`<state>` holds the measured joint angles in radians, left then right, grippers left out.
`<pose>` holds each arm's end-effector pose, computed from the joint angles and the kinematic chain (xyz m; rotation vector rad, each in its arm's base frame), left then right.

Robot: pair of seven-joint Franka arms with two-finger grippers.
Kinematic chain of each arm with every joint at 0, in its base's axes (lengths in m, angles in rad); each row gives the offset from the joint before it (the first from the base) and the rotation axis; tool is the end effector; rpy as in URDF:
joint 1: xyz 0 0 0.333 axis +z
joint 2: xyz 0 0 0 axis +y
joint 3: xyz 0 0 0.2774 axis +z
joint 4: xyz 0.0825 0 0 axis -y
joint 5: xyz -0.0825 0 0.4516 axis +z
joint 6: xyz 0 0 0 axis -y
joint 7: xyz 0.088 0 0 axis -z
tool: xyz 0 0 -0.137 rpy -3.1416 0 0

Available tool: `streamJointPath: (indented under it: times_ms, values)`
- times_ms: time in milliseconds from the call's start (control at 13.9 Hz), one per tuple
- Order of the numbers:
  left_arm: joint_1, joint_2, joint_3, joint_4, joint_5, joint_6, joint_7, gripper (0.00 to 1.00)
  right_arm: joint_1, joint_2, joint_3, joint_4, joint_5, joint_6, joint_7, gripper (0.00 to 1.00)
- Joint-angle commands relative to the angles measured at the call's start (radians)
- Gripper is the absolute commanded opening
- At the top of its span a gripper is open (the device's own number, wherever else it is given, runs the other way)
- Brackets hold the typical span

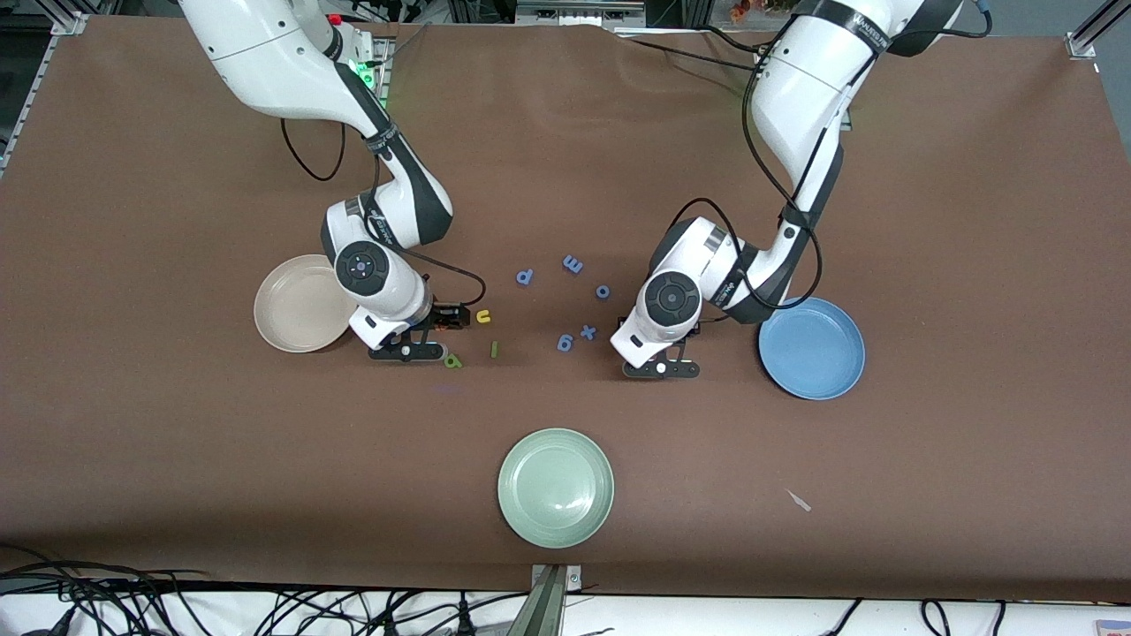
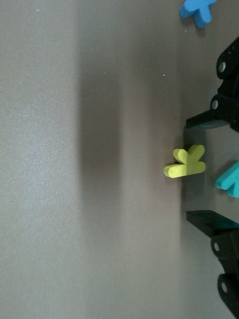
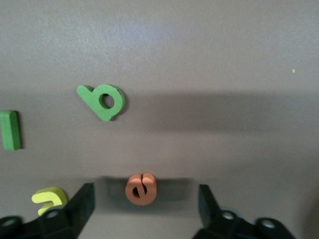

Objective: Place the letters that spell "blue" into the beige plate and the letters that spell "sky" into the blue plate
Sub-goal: 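Release the k with the left gripper while the right gripper releases the e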

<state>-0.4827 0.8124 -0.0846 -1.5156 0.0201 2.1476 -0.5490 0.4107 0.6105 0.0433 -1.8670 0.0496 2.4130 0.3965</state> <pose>0.5969 -0.3763 0.0648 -3.0762 0.0153 0.2713 0.5821 0.2872 0.0663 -3.1136 -0.0193 0.1278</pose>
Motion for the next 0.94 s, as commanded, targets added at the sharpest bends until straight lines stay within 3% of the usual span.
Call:
streamJointPath:
  times_ms: [0,72,144,216,575,863]
  values:
    - [-0.011,-0.006,0.009,-0.020,-0.011,0.029,-0.005,0.35,0.011,-0.003,-0.005,-0.020,0.009,0.014,0.007,0.80]
    - [-0.011,-0.007,0.009,-0.020,-0.012,0.029,-0.008,0.14,0.011,-0.002,-0.005,-0.020,0.009,0.014,0.007,0.75]
    - [-0.011,-0.010,0.009,-0.020,-0.011,0.029,-0.023,0.04,0.011,-0.002,-0.005,-0.020,0.009,0.014,0.007,0.73]
    - [-0.007,-0.013,0.009,-0.018,-0.011,0.025,-0.032,0.00,0.011,0.000,-0.005,-0.018,0.009,0.015,0.008,0.71]
    - [0.048,-0.100,0.017,-0.005,0.003,-0.089,0.007,0.00,0.010,0.008,-0.003,-0.011,0.012,0.020,0.010,0.61]
    - [0.188,-0.173,0.017,-0.005,0.003,-0.230,0.263,0.00,0.010,0.009,-0.003,-0.011,0.012,0.024,0.010,0.47]
